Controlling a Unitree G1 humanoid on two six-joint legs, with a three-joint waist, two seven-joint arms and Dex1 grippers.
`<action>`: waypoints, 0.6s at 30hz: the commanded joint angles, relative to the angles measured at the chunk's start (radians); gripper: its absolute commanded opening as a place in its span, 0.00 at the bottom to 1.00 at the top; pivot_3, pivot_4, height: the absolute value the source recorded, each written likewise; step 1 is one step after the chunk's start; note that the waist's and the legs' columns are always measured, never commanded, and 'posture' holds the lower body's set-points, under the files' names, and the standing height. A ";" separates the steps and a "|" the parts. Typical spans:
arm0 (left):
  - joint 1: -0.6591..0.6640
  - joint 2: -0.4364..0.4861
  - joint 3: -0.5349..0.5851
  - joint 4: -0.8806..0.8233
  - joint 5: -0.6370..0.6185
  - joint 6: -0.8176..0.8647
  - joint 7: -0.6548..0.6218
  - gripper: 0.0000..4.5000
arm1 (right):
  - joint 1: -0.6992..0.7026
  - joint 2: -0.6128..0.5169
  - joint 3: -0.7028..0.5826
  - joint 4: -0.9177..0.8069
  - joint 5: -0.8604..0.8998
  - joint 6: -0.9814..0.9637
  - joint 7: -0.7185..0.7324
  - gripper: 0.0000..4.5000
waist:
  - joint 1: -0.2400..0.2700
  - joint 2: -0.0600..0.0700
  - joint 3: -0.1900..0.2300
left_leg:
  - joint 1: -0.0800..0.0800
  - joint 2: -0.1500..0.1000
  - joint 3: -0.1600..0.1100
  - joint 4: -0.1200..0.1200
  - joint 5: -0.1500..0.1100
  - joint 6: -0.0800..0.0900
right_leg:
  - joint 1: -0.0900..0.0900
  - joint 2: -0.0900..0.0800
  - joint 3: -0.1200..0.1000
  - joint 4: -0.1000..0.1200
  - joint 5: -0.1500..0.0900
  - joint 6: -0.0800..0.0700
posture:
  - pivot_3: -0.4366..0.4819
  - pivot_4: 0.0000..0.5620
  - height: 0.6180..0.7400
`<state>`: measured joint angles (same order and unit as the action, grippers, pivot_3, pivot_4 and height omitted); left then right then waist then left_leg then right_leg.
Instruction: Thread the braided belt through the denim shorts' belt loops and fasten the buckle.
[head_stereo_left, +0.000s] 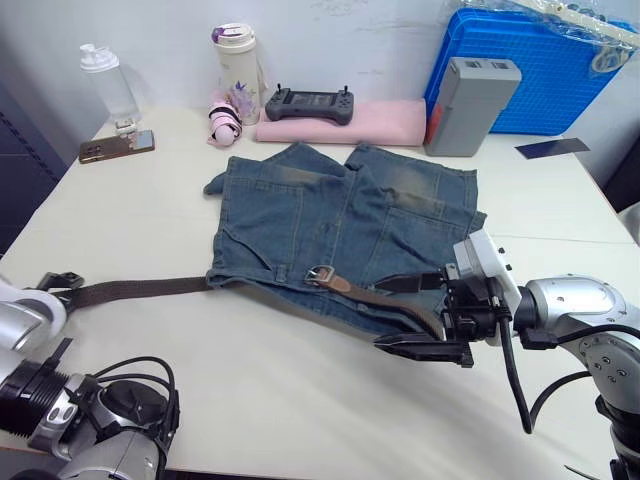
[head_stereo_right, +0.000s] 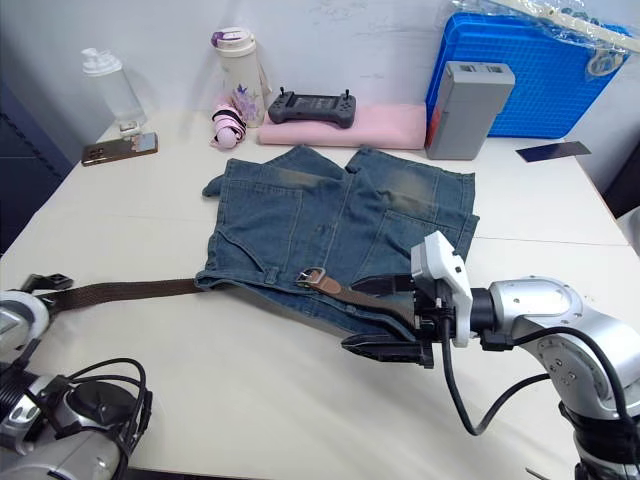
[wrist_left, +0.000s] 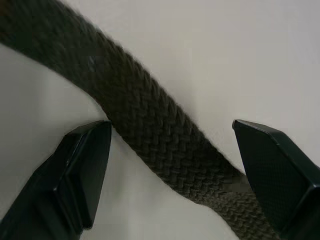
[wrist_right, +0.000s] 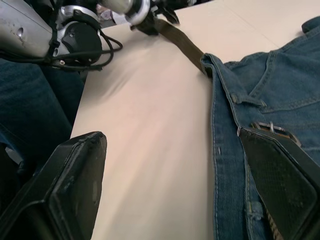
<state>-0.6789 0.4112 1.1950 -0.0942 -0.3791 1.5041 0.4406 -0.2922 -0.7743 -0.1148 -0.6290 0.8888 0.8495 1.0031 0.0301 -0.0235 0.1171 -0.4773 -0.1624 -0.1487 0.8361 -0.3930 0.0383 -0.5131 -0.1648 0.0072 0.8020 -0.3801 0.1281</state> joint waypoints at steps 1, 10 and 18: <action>0.007 -0.017 -0.003 0.076 0.061 -0.077 0.009 0.94 | 0.016 0.006 -0.006 -0.043 0.040 -0.016 -0.022 0.99 | 0.000 0.003 0.001 | 0.000 0.000 0.000 0.000 0.000 0.000 | 0.000 0.000 0.000 0.000 0.000 0.000 | 0.48 0.27 0.23; 0.059 -0.003 -0.082 0.178 0.075 -0.274 -0.058 0.45 | 0.026 0.002 0.027 -0.006 -0.023 -0.077 -0.031 1.00 | -0.001 0.008 0.001 | 0.002 0.005 0.010 0.000 0.001 -0.004 | -0.001 0.000 0.000 0.000 -0.004 0.007 | 0.48 0.27 0.23; 0.086 0.110 -0.343 0.319 0.082 -0.588 -0.295 0.01 | 0.012 0.011 0.041 0.002 -0.034 -0.085 -0.063 1.00 | 0.019 0.005 0.003 | 0.000 0.006 0.010 0.000 0.000 -0.005 | -0.003 0.001 -0.001 0.000 -0.004 0.006 | 0.48 0.27 0.23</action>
<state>-0.5848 0.4852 0.9202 0.2189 -0.3026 1.0113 0.2142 -0.2672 -0.7690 -0.0736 -0.6210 0.8537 0.7845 0.9463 0.0491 -0.0185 0.1202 -0.4770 -0.1563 -0.1390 0.8365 -0.3934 0.0342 -0.5160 -0.1638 0.0064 0.8023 -0.3840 0.1345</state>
